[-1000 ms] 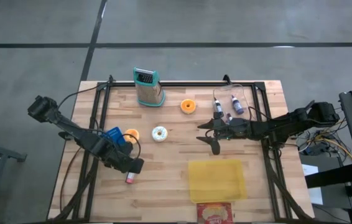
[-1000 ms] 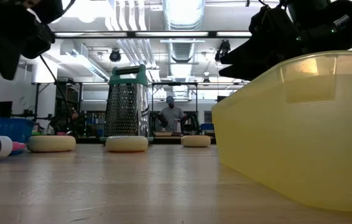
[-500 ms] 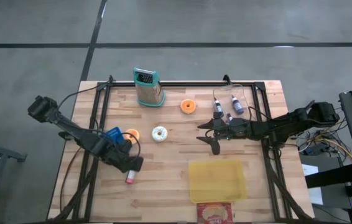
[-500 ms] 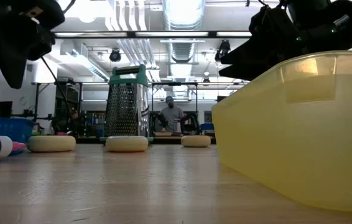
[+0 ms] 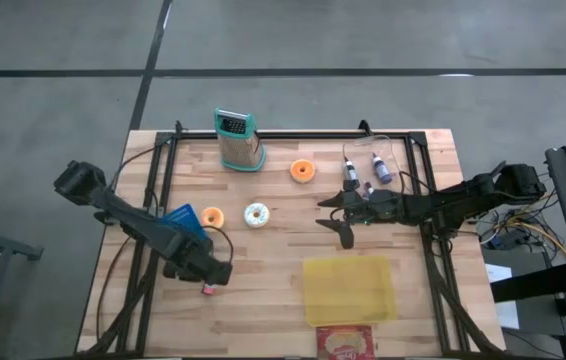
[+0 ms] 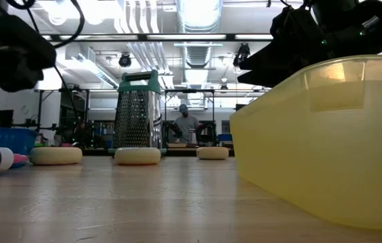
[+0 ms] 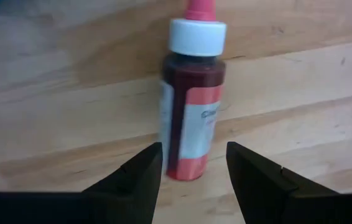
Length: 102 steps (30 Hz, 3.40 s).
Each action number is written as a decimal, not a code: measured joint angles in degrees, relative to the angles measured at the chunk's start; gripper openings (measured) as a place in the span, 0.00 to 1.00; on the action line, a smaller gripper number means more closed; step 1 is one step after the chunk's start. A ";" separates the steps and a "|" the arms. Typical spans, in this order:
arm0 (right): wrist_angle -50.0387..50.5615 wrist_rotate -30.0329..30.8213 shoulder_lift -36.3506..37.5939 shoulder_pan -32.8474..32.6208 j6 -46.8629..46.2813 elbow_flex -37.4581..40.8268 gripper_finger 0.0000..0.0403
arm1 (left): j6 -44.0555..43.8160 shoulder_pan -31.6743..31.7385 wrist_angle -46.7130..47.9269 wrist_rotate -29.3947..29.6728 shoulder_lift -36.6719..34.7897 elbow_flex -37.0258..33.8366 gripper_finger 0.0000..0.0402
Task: Pick & Place Food Item
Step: Put the pink food coloring bottle into the transparent bin
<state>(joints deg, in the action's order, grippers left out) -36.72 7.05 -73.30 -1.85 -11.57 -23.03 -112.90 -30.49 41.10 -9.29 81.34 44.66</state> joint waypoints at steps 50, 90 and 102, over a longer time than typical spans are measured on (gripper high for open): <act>0.01 0.00 0.00 0.00 0.00 0.00 0.64 | 7.06 6.37 -4.06 -1.39 11.12 0.04 0.39; 0.03 0.00 0.00 -0.01 0.00 0.00 0.63 | 26.83 6.39 0.39 36.98 -4.61 3.45 0.36; 0.03 0.00 0.00 -0.01 0.00 0.00 0.61 | 70.37 6.44 -16.06 54.27 -6.54 3.43 0.36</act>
<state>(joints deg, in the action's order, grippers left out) -36.69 7.05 -73.30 -1.87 -11.57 -23.03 -42.53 -24.05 25.04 44.98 74.81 48.10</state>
